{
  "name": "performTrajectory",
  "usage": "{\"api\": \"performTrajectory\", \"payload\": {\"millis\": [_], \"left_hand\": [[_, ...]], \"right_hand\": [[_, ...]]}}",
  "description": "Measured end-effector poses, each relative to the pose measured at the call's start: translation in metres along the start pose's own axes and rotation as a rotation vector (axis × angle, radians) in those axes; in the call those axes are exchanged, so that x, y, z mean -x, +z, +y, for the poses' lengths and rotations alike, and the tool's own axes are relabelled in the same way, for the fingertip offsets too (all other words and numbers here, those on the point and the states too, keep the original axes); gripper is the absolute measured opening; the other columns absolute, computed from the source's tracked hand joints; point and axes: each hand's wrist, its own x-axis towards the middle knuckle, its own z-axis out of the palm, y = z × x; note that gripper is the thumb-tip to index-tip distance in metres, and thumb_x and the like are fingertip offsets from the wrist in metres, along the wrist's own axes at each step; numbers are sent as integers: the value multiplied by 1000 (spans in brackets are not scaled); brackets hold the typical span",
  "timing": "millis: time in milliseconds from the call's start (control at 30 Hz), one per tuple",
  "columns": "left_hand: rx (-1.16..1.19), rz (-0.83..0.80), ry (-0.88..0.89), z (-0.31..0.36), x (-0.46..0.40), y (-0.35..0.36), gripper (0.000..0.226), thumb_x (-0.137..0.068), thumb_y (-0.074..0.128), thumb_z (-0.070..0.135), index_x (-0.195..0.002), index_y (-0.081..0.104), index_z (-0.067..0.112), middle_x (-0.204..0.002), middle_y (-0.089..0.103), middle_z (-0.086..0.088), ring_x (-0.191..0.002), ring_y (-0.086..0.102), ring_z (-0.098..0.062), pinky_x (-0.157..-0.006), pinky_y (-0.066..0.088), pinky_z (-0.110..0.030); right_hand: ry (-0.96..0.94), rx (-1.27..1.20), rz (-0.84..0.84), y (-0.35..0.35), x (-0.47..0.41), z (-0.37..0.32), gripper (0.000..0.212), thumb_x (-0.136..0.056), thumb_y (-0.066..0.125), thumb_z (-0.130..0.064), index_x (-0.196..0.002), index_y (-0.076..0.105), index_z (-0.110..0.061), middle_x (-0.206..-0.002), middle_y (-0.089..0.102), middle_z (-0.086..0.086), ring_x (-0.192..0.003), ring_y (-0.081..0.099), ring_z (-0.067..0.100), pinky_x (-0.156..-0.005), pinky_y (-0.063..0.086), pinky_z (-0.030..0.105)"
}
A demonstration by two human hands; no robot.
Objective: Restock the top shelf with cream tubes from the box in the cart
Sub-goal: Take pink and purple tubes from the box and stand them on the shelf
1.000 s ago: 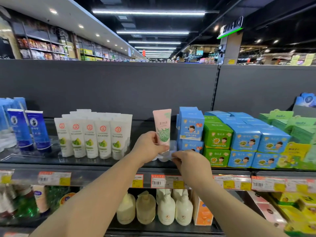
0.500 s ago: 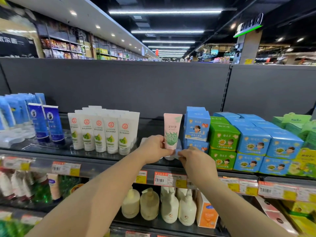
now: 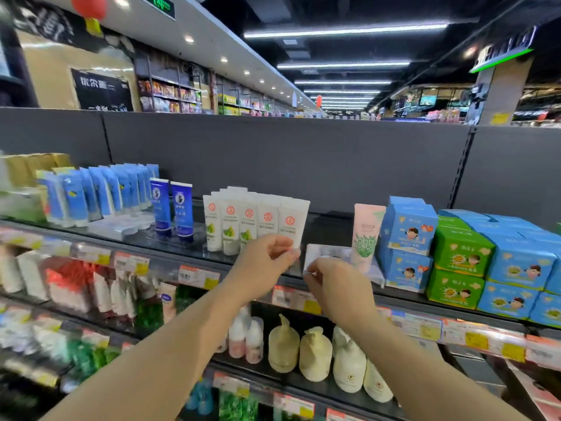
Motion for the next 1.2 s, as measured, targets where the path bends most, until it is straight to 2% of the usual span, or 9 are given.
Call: {"api": "performTrajectory", "payload": {"millis": [167, 300, 433, 500, 600, 700, 867, 1033, 1200], "left_hand": [[-82, 171, -113, -60, 59, -125, 23, -92, 64, 30, -113, 64, 21, -104, 68, 9, -100, 63, -6, -91, 50, -24], [-228, 256, -269, -125, 127, -249, 29, -92, 61, 37, -115, 63, 19, -104, 68, 2, -94, 63, -13, -75, 46, -20], [-416, 262, -441, -177, 202, -372, 47, -92, 59, 45, -134, 53, 26, -127, 56, 10, -119, 53, -14, -93, 41, -26], [-504, 283, -507, -200, 239, -425, 44, -92, 58, 43, -133, 54, 26, -124, 55, 11, -119, 53, -16, -94, 42, -28], [-580, 335, -595, -233, 283, -493, 43, -91, 61, 43, -130, 58, 24, -129, 60, 3, -117, 55, -18, -94, 43, -28], [-580, 365, -684, -267, 317, -544, 43, -90, 62, 44, -128, 59, 25, -126, 57, 8, -115, 59, -18, -92, 45, -28], [-508, 438, -791, -334, 351, -596, 45, -90, 63, 42, -132, 56, 26, -136, 54, 8, -122, 51, -14, -103, 41, -32], [-466, 484, -891, -404, 347, -648, 47, -89, 64, 43, -133, 54, 29, -141, 51, 7, -127, 48, -14, -106, 40, -34], [-490, 484, -978, -469, 318, -708, 48, -91, 64, 38, -135, 53, 23, -142, 51, 2, -130, 47, -17, -105, 38, -32]], "right_hand": [[-159, -107, -119, 32, -18, -132, 20, -94, 50, -38, -100, 64, -25, -101, 67, -1, -95, 63, 23, -73, 49, 33], [-306, -171, -176, 79, -21, -277, 30, -94, 47, -46, -106, 64, -25, -105, 67, 1, -100, 63, 24, -78, 50, 34], [-458, -237, -347, 123, -11, -430, 36, -94, 46, -49, -104, 65, -20, -108, 65, 5, -101, 60, 26, -77, 48, 34], [-506, -305, -420, 139, -3, -498, 39, -94, 46, -50, -110, 64, -19, -110, 64, 6, -106, 59, 26, -82, 49, 36], [-548, -337, -522, 163, 6, -582, 48, -95, 46, -50, -131, 57, -20, -130, 59, 4, -121, 53, 25, -95, 45, 36], [-598, -342, -578, 190, 11, -646, 49, -95, 47, -50, -133, 55, -21, -135, 56, 4, -125, 50, 24, -101, 44, 38], [-618, -384, -675, 246, 4, -720, 41, -94, 51, -46, -126, 60, -22, -128, 61, 2, -115, 56, 23, -93, 49, 40], [-662, -365, -754, 323, -33, -789, 48, -94, 51, -48, -136, 51, -24, -133, 58, -1, -118, 55, 22, -91, 48, 35], [-620, -371, -861, 396, -83, -845, 48, -93, 54, -47, -135, 51, -23, -131, 59, 1, -115, 57, 24, -90, 49, 36]]}}
